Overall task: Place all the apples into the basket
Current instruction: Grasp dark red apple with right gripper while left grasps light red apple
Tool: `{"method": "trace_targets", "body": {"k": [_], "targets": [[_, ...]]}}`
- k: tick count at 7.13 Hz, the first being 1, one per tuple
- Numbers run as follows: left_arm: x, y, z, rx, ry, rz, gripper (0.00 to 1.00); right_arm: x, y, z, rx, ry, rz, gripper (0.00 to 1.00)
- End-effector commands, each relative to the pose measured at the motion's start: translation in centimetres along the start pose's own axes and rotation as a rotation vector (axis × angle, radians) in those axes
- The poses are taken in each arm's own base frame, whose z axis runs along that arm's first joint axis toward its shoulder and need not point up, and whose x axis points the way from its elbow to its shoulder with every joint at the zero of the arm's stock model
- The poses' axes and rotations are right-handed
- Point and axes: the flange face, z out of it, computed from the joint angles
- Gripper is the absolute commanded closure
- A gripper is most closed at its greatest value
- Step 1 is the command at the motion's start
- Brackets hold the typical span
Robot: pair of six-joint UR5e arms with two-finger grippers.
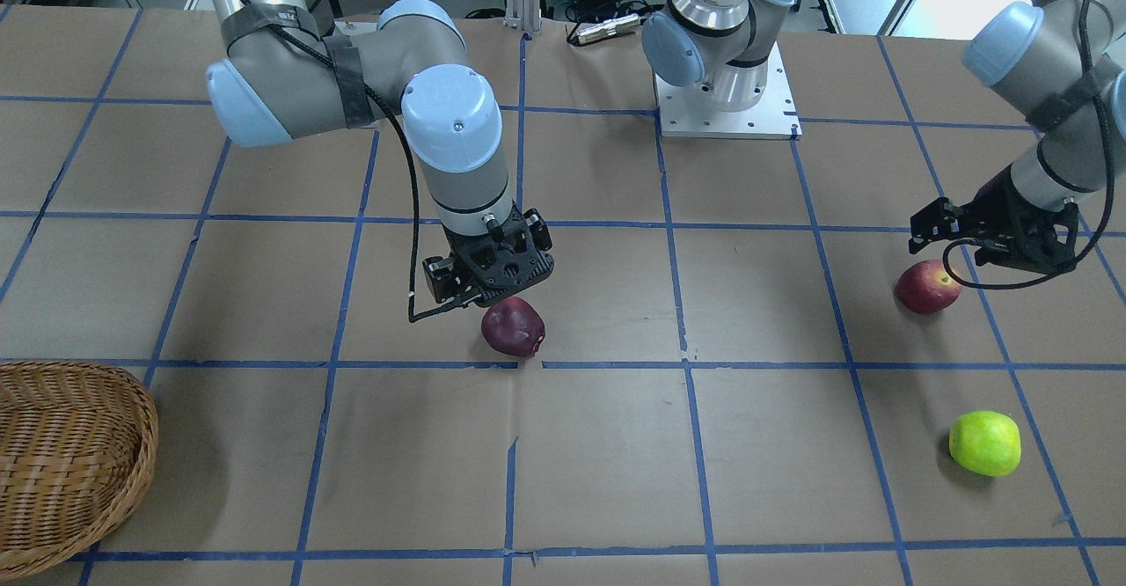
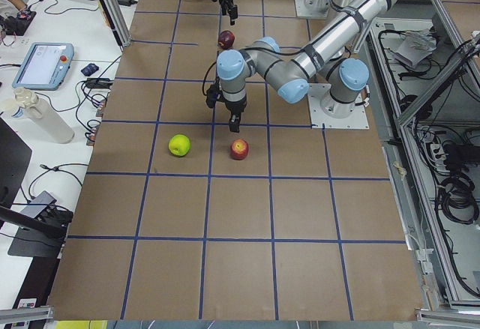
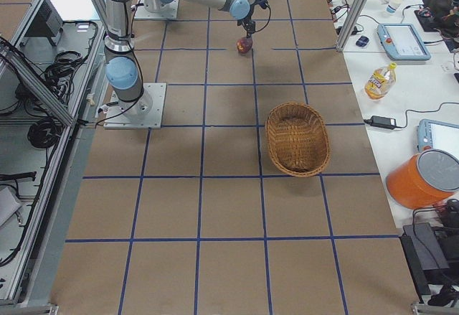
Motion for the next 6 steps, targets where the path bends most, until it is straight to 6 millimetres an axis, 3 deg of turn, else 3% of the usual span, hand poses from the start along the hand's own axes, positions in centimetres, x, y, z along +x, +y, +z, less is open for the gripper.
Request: {"method": "trace_targets", "body": {"k": [1, 3, 6], "targets": [[-2.5, -0.8, 4.9, 0.035, -0.041, -0.007, 0.00, -0.1, -0.8, 1.8, 0.013, 0.003, -0.070, 0.00], [-2.8, -1.0, 7.1, 0.005, -0.016, -0.004, 0.00, 0.2, -2.5, 4.9, 0.040, 0.008, -0.081, 0.00], [-2.7, -0.2, 9.6, -0.065, 0.016, -0.015, 0.00, 0.6, -2.2, 5.8, 0.012, 0.069, -0.133, 0.00]]}}
